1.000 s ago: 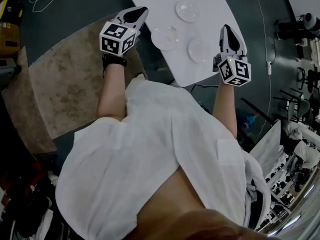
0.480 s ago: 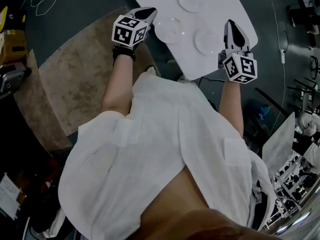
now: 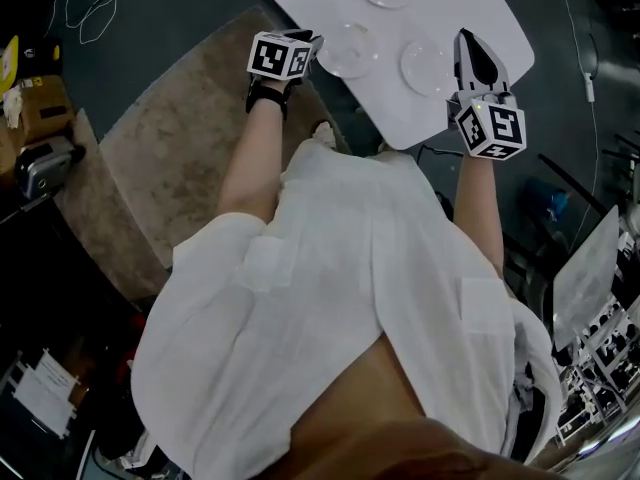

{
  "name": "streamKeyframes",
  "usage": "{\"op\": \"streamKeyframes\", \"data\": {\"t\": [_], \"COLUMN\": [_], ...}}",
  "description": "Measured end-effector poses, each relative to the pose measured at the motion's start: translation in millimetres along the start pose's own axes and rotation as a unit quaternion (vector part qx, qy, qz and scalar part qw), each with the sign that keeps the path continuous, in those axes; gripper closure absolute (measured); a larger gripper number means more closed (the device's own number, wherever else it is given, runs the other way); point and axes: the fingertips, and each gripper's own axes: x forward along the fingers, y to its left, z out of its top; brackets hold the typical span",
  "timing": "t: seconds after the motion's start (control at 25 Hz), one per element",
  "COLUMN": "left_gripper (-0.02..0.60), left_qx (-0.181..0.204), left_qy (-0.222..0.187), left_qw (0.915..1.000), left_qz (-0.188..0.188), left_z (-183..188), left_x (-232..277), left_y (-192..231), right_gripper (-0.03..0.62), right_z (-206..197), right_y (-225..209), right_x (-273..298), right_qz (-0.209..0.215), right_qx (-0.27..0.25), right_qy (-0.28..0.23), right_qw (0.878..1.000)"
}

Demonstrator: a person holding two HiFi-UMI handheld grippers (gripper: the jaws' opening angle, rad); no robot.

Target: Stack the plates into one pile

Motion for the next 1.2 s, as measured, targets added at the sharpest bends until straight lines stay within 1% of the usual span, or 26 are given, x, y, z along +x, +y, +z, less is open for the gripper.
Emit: {"op": "streamKeyframes", "data": {"t": [0.12,0.24,0.36,0.48,0.6,0.76,0.92,1.0,1.2], "left_gripper": [0.47,0.463,0.445,0.434,0.423,0.42,0.419,0.41,0.408], "left_qx": [-0.009,-0.006,-0.004,-0.018,-0.033,-0.071,-0.088,-0.101,-0.13], "left_qy": [0.032,0.058,0.083,0.103,0.124,0.123,0.126,0.129,0.136], "left_qw": [0.9994,0.9983,0.9965,0.9944,0.9916,0.9898,0.9881,0.9864,0.9818], "left_qz": [-0.002,-0.004,0.006,0.015,0.017,0.005,-0.002,-0.011,-0.026], "left_z": [-15,-28,-38,-48,-58,-60,-60,-63,-70], "left_x": [14,26,37,43,50,55,55,56,60], "left_y": [0,2,11,18,23,24,23,18,8], "right_gripper": [0.566,0.566,0.566,0.566,0.566,0.566,0.566,0.566,0.566], "right_z": [-1,-2,-7,-11,-13,-13,-14,-14,-15], "right_y": [-3,-3,-3,-4,-2,-2,0,1,4], "right_x": [-2,-3,-4,-6,-5,-3,-2,-2,0], "right_qz": [-0.004,-0.004,-0.003,-0.004,-0.003,0.0,0.002,0.004,0.008], "right_qx": [0.002,0.002,0.003,0.005,0.005,0.005,0.005,0.005,0.005], "right_qy": [0.001,0.002,0.006,0.01,0.012,0.014,0.016,0.017,0.018], "right_qw": [1.0,1.0,1.0,1.0,1.0,1.0,1.0,1.0,1.0]}}
